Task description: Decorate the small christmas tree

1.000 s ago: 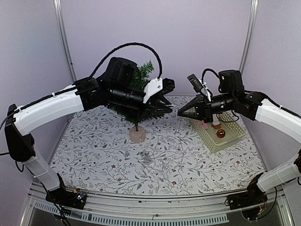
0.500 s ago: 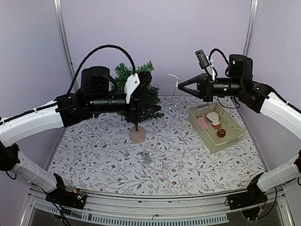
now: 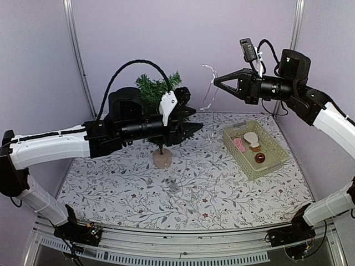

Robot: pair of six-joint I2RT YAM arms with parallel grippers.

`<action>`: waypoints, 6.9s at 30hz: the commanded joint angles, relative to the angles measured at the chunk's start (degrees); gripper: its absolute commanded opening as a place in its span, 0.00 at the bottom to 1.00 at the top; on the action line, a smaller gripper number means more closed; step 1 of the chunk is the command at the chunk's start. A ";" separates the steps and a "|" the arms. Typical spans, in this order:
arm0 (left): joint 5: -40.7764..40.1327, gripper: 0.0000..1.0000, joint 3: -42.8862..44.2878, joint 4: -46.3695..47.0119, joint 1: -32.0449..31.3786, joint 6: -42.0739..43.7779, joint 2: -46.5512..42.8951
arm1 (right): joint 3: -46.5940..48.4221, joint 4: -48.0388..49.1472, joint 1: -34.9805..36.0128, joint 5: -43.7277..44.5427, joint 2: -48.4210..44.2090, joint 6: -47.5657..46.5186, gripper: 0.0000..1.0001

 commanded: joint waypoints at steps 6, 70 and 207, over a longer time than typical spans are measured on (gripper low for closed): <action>-2.89 0.46 4.30 5.83 -1.43 1.63 2.04 | 1.45 0.84 -0.27 -4.10 -0.52 0.27 0.00; 2.38 0.00 26.63 -7.58 -1.88 -0.73 4.62 | -32.13 14.19 0.21 5.78 -6.94 -19.67 0.77; -1.26 0.35 7.46 -37.74 23.30 -27.36 -9.58 | 34.74 -10.81 -2.40 6.15 39.35 9.79 0.45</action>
